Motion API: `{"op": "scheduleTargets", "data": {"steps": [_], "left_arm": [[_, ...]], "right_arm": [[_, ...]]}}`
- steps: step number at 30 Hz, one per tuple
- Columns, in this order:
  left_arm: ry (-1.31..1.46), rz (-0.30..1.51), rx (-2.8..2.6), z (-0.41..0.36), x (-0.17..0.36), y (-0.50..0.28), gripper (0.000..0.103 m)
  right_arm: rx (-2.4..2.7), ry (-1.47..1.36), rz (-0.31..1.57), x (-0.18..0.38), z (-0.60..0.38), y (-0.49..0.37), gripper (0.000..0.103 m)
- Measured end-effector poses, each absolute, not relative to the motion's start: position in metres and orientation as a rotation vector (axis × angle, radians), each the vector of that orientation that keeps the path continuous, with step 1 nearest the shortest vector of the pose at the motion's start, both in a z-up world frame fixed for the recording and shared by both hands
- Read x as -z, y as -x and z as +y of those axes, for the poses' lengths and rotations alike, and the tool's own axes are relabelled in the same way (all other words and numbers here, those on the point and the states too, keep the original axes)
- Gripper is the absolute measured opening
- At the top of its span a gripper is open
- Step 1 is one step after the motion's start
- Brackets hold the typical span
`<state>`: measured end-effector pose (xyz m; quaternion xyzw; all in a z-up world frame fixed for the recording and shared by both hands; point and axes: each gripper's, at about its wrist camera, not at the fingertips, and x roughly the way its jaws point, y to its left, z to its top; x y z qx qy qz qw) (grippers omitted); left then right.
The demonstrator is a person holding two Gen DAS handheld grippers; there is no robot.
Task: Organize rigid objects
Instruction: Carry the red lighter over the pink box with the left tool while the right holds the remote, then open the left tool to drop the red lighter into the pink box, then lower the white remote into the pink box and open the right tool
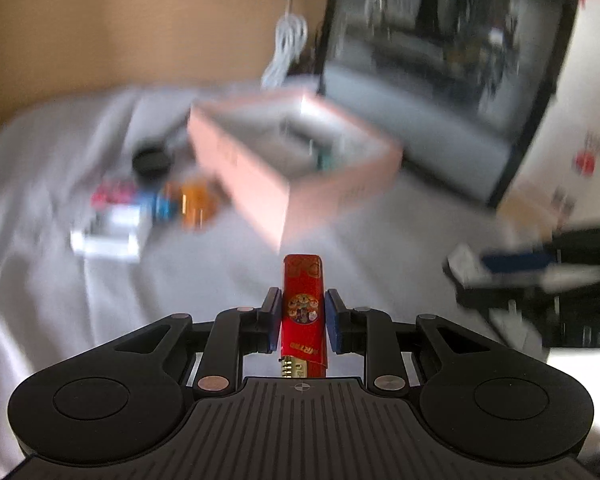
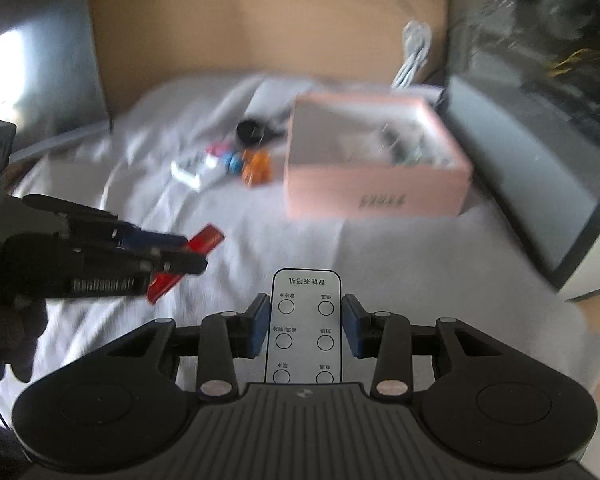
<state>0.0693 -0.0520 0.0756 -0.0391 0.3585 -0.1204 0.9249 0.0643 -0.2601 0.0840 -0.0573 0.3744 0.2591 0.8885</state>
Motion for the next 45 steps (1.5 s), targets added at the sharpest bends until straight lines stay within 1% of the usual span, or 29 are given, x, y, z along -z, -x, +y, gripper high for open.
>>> {"op": "scheduleTargets", "data": {"steps": [6,8,12,14,19,24,27,30,31,32,33,36,38,41,45], "left_arm": [[0.086,0.577,0.228,-0.054,-0.13,-0.139,0.026],[0.093,0.565,0.225,-0.056,-0.139,-0.167,0.026],[0.177,0.634,0.215,-0.054,-0.131,-0.22,0.027],[0.196,0.642,0.197,-0.052,-0.122,-0.225,0.027],[0.268,0.654,0.146,-0.032,-0.103,-0.185,0.027],[0.308,0.728,0.117,-0.015,-0.078,-0.113,0.027],[0.331,0.814,0.082,-0.007,-0.057,-0.08,0.027],[0.361,0.86,0.004,0.007,-0.043,-0.054,0.027],[0.374,0.868,-0.023,0.012,-0.041,-0.048,0.027],[0.387,0.874,-0.057,0.018,-0.039,-0.039,0.027],[0.396,0.876,-0.084,0.025,-0.04,-0.032,0.027],[0.423,0.873,-0.159,0.045,-0.042,-0.008,0.027],[0.45,0.871,-0.208,0.057,-0.043,0.005,0.027],[0.481,0.866,-0.266,0.069,-0.044,0.023,0.027],[0.507,0.849,-0.304,0.077,-0.049,0.044,0.027]], "right_arm": [[-0.52,0.085,0.687,-0.114,-0.274,-0.067,0.038],[-0.515,0.085,0.671,-0.118,-0.277,-0.067,0.038],[-0.491,0.086,0.669,-0.119,-0.283,-0.066,0.038],[-0.476,0.094,0.671,-0.116,-0.286,-0.067,0.038],[-0.448,0.102,0.7,-0.105,-0.295,-0.075,0.038],[-0.474,0.133,0.696,-0.104,-0.284,-0.106,0.038],[-0.516,0.147,0.636,-0.119,-0.264,-0.138,0.038],[-0.538,0.161,0.567,-0.134,-0.24,-0.183,0.039],[-0.535,0.162,0.549,-0.136,-0.231,-0.2,0.039],[-0.533,0.163,0.545,-0.136,-0.222,-0.216,0.042],[-0.529,0.164,0.551,-0.135,-0.213,-0.23,0.047],[-0.529,0.163,0.584,-0.125,-0.183,-0.256,0.047],[-0.582,0.145,0.619,-0.118,-0.162,-0.258,0.048],[-0.666,0.166,0.667,-0.103,-0.116,-0.259,0.053],[-0.673,0.244,0.717,-0.08,-0.049,-0.269,0.054]]}}
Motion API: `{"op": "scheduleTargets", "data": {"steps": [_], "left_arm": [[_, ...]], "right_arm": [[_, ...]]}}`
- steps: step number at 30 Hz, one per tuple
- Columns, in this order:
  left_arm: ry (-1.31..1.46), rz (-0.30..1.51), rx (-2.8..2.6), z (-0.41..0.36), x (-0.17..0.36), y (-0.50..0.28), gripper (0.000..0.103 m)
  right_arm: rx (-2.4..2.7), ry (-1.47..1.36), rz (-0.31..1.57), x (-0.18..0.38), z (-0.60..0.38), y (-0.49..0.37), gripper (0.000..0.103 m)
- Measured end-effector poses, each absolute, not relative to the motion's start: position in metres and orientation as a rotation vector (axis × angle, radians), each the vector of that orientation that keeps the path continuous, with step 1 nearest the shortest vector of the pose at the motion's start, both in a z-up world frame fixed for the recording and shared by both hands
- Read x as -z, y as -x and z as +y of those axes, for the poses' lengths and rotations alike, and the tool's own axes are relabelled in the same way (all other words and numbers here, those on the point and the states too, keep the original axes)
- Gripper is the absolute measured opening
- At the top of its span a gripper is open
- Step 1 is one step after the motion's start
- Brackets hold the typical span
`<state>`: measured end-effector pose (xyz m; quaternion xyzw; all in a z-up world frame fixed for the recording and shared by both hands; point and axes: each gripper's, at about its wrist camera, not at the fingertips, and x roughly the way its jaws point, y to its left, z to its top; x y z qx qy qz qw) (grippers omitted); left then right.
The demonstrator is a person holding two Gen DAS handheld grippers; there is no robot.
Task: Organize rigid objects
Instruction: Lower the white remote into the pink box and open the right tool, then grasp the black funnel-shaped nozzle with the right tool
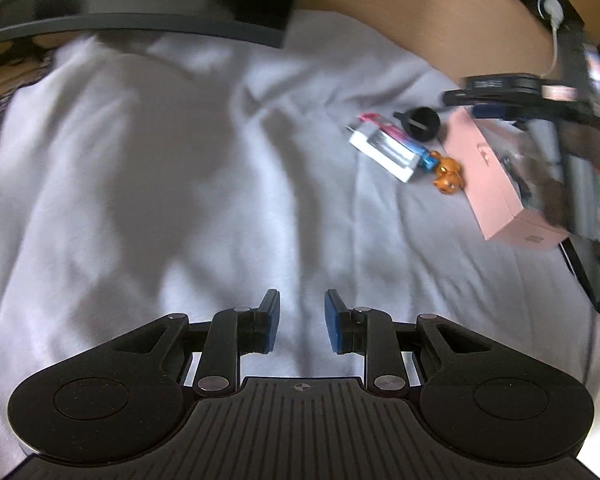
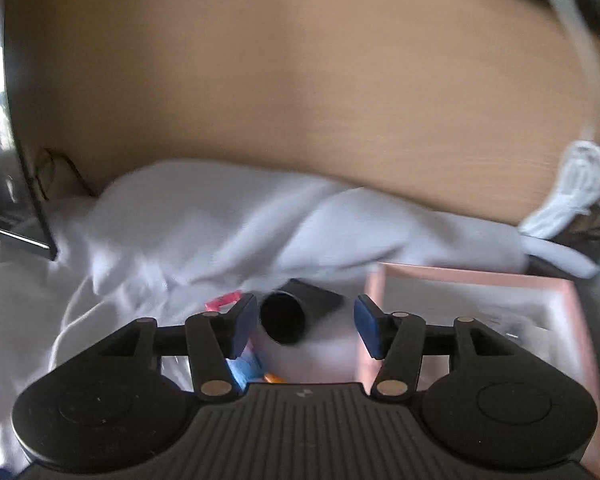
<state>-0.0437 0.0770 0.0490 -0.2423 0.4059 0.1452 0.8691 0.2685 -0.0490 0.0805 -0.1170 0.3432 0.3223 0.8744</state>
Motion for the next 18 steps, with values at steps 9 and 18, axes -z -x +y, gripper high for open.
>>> {"op": "scheduleTargets", "data": {"steps": [9,18], "left_arm": [[0.534,0.861,-0.334,0.088,-0.044,0.07,0.027],[0.519,0.862,-0.273,0.088,-0.042,0.057,0.027]], "right_arm": [[-0.541,0.306,0.787,-0.041,0.012,-0.303,0.054],[-0.596,0.348,0.806,-0.026,-0.016,-0.263,0.047]]}}
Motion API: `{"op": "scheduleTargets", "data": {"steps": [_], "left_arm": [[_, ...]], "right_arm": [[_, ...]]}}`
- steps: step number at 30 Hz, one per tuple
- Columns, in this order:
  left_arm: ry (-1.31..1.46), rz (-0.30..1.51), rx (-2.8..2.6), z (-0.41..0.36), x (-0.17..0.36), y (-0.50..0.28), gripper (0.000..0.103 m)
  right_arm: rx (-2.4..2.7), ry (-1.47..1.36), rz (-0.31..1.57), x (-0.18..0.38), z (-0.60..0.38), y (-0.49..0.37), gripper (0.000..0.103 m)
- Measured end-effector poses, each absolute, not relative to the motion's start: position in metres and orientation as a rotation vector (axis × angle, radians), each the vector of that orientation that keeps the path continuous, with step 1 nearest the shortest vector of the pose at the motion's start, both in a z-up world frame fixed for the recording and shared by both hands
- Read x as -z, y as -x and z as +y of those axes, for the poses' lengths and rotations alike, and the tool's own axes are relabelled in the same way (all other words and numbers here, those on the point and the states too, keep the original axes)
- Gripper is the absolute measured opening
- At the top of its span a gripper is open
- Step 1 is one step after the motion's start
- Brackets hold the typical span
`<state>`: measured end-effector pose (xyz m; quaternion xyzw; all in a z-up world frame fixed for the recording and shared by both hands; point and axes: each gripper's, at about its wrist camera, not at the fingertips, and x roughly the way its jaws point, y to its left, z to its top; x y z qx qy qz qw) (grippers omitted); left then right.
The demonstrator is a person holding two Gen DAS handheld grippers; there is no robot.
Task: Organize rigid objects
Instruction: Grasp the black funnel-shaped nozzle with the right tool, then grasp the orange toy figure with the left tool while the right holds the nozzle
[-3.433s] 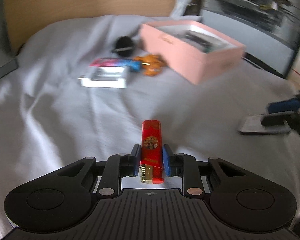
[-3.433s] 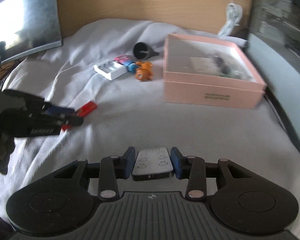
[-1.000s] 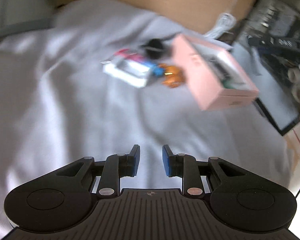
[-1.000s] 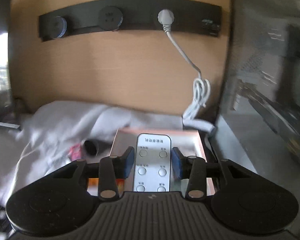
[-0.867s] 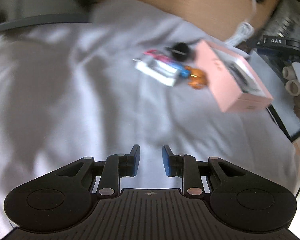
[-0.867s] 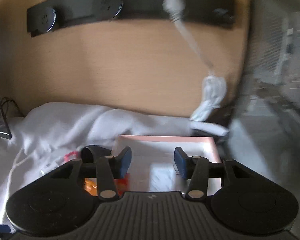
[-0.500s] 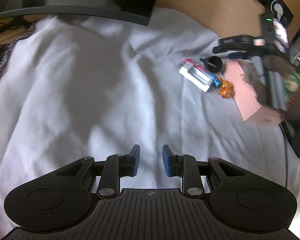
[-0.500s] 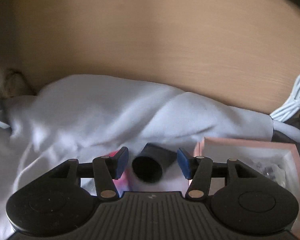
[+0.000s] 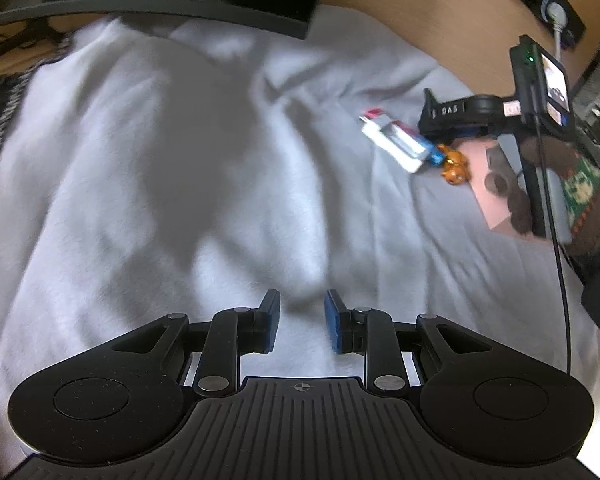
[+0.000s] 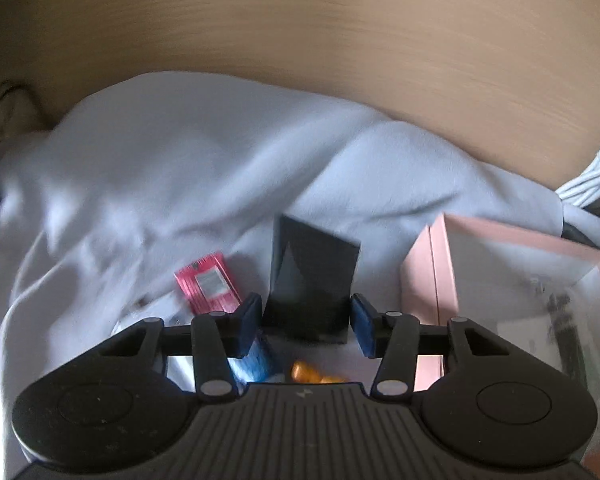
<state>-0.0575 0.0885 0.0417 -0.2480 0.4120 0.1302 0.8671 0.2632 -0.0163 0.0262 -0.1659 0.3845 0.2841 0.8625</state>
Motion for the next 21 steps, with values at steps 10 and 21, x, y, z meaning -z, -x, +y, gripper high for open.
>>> {"op": "scheduleTargets", "data": {"steps": [10,21], "left_arm": [[0.476,0.866,-0.15,0.066,-0.045,0.014,0.027],[0.266,0.8,-0.053,0.042,-0.077,-0.122,0.027]], "right_arm": [[-0.751,0.33,0.887,-0.022,-0.059,-0.191,0.046],[-0.765,0.331,0.851,-0.026,-0.124,-0.108,0.046]]}}
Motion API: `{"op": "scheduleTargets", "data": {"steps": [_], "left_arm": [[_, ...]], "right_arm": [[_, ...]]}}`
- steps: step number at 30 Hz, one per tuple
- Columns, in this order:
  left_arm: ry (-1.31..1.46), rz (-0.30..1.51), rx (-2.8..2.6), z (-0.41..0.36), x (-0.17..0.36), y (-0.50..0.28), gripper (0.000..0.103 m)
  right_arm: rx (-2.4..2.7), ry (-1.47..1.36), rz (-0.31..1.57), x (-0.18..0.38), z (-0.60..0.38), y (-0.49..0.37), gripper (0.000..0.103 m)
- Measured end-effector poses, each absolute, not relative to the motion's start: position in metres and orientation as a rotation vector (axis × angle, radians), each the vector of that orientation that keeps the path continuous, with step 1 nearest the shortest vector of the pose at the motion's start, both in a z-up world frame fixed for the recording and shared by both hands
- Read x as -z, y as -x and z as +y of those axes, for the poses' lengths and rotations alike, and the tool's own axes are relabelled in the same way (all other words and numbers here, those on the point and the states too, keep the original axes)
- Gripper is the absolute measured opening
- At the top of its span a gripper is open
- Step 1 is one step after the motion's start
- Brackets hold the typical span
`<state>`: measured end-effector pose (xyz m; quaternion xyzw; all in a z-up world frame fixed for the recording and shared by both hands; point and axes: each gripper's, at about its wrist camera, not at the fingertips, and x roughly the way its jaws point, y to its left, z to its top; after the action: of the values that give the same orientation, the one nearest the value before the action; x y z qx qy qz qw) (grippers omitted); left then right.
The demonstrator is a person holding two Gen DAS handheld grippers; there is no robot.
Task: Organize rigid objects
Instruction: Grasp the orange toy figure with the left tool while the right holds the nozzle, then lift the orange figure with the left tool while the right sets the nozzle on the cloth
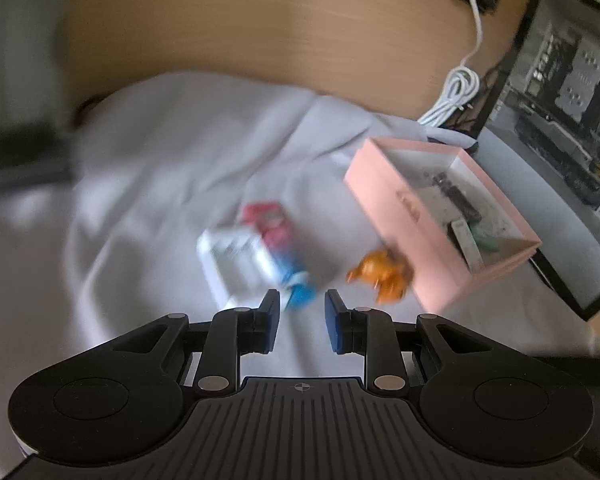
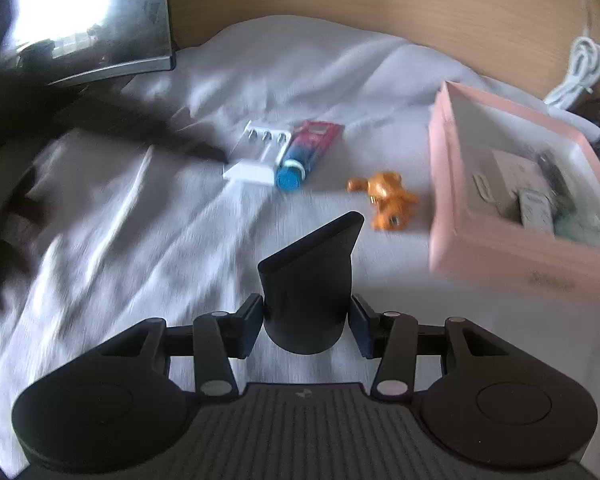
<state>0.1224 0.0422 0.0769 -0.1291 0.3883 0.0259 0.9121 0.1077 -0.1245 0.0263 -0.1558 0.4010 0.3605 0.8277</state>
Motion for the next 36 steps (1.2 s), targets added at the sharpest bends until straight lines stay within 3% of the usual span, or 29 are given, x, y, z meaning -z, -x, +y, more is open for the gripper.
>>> {"op": "scheduleTargets", "data": {"steps": [10,16,36], "left_arm": [[0.26,0.904,0.023,-0.006,-0.043,-0.211,0.027],[0.2,0.9,0.027,-0.017,-0.036,-0.223,0.039],[0.132,0.96,-0.008,-0.029,-0.026,-0.207,0.032]], "right_arm": [[-0.646,0.267,0.827,-0.028,-0.183,-0.088,0.046],[-0.576,0.23,0.866,-0.017,-0.203,-0.095,0.046],[-0.643,0.263,0.857,-0.022,-0.206,-0.079,0.046]]}}
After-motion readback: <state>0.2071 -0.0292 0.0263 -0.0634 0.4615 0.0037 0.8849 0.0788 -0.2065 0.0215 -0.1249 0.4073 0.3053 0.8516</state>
